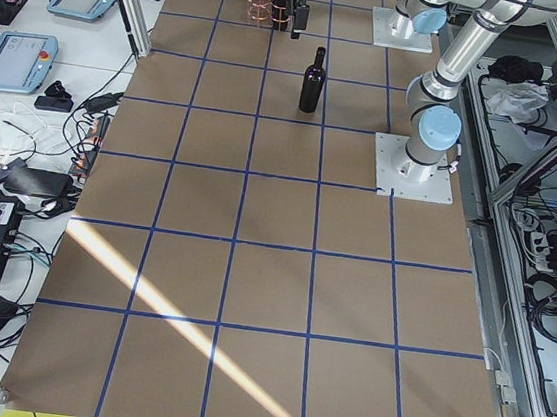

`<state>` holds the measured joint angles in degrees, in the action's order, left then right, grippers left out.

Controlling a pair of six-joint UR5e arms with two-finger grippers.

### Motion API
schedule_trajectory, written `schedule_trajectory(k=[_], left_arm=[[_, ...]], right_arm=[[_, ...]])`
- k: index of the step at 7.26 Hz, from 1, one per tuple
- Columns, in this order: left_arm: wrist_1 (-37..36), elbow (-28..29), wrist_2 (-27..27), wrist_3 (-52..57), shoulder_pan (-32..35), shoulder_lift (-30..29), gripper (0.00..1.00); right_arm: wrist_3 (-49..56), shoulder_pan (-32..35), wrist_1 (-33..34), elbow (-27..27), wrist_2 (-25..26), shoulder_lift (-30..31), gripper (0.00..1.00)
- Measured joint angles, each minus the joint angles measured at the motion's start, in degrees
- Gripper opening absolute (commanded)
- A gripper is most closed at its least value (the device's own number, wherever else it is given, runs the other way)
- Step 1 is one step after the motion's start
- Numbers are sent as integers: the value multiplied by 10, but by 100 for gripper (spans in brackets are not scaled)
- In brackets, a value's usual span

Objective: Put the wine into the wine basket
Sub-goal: 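Reach the right gripper across and grasp the bottle from the left gripper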

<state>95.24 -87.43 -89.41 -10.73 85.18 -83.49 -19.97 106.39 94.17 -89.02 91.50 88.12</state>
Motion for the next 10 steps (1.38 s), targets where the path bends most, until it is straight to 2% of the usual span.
schedule_trajectory(k=[2,6,8,10], left_arm=[[14,2,-3,43,-30,6,100],[68,23,-42,138,-151,20,100],[72,25,-46,149,-162,21,100],[72,26,-47,150,-163,22,100]], right_arm=[[-97,90,38,3,3,-33,99],[-217,197,55,9,4,-51,99],[-254,230,70,22,-4,-69,99],[-290,257,82,59,-12,-112,99]])
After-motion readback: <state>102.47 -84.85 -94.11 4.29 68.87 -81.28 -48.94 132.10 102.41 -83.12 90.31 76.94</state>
